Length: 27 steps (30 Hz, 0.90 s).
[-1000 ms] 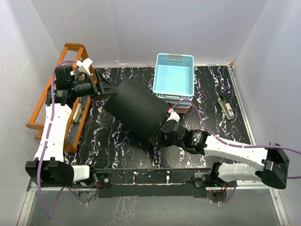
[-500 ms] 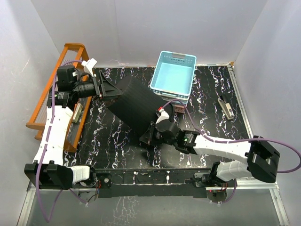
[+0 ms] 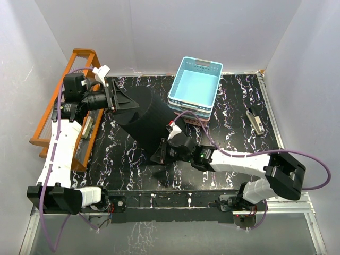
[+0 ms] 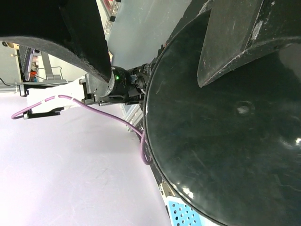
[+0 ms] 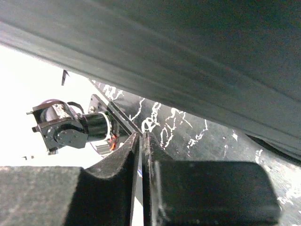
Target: Turn the large container upside down
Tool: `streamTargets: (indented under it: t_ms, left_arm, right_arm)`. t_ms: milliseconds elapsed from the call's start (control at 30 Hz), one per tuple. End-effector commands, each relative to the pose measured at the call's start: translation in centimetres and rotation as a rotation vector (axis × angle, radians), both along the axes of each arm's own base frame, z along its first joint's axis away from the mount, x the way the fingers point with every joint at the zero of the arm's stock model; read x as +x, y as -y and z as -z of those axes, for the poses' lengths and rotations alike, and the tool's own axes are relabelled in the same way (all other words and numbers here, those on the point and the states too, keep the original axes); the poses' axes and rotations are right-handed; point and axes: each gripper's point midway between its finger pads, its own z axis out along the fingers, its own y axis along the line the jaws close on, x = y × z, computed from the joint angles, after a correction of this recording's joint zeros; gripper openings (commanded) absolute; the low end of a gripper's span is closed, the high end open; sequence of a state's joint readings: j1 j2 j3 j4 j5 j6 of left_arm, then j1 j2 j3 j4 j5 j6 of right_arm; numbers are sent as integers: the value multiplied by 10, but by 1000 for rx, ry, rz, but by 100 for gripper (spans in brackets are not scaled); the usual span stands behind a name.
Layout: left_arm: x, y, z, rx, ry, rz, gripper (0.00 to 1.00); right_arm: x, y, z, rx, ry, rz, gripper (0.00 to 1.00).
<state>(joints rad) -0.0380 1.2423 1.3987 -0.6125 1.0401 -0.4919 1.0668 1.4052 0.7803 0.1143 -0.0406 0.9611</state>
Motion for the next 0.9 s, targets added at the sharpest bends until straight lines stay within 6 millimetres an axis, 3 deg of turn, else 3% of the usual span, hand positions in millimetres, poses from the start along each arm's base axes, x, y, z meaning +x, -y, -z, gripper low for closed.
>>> streamTargets:
  t_ms: [0, 167, 300, 633, 733, 867]
  left_arm:
    - [-17, 7, -16, -56, -4, 69, 72]
    - [-16, 8, -14, -70, 6, 74, 73]
    - [-14, 9, -14, -85, 7, 73, 73]
    - [-12, 6, -14, -47, 36, 44, 75]
    - [-11, 4, -20, -14, 79, 20, 75]
    - [-7, 3, -24, 57, 134, -33, 76]
  right_arm:
    - [2, 9, -25, -17, 65, 4, 13]
    - [1, 32, -7, -119, 67, 27, 42]
    - [0, 45, -12, -140, 84, 41, 53]
    - [19, 112, -7, -380, 197, 188, 55]
    - [28, 118, -12, -403, 236, 215, 56]
    - [42, 111, -15, -412, 278, 214, 57]
